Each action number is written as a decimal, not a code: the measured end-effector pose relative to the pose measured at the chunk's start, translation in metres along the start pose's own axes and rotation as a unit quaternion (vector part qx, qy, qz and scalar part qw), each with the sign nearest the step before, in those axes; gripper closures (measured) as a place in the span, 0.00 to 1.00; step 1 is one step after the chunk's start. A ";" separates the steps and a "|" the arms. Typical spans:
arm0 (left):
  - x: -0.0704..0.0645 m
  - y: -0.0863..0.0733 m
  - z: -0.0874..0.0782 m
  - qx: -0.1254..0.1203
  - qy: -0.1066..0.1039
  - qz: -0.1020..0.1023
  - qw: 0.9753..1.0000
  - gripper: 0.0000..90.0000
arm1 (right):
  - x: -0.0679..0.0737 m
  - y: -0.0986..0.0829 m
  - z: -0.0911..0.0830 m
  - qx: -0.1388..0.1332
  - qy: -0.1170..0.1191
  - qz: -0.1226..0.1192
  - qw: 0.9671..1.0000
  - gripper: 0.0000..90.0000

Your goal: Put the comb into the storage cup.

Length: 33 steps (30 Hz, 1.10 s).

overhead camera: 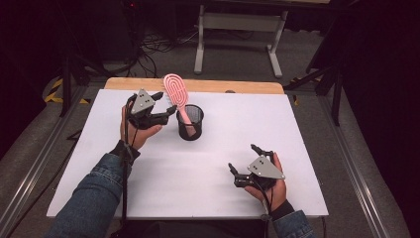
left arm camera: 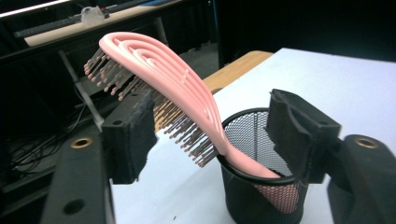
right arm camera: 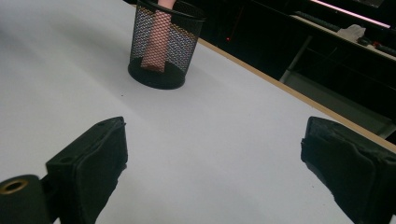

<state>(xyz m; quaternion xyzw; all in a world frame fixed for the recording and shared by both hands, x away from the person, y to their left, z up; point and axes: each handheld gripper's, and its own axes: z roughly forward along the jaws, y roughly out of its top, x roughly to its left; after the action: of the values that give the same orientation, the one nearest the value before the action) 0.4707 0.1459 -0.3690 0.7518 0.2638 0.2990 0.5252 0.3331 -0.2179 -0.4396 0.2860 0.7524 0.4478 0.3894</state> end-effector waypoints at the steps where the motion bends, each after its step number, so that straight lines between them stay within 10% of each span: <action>1: -0.001 0.000 0.000 0.000 0.000 0.003 1.000 0.36 | 0.000 0.000 0.000 0.001 0.001 0.001 1.000 0.09; 18: -0.016 -0.013 -0.001 0.019 -0.009 0.043 0.999 0.23 | -0.001 0.000 0.000 -0.002 -0.005 -0.001 1.000 0.09; 33: -0.023 -0.025 -0.006 -0.001 -0.025 0.026 0.999 0.11 | -0.001 0.000 0.000 0.000 -0.005 0.000 1.000 0.09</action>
<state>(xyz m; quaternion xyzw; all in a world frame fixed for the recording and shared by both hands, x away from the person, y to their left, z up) 0.4486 0.1409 -0.3953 0.7652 0.2305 0.2937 0.5245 0.3336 -0.2189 -0.4394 0.2879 0.7505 0.4464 0.3933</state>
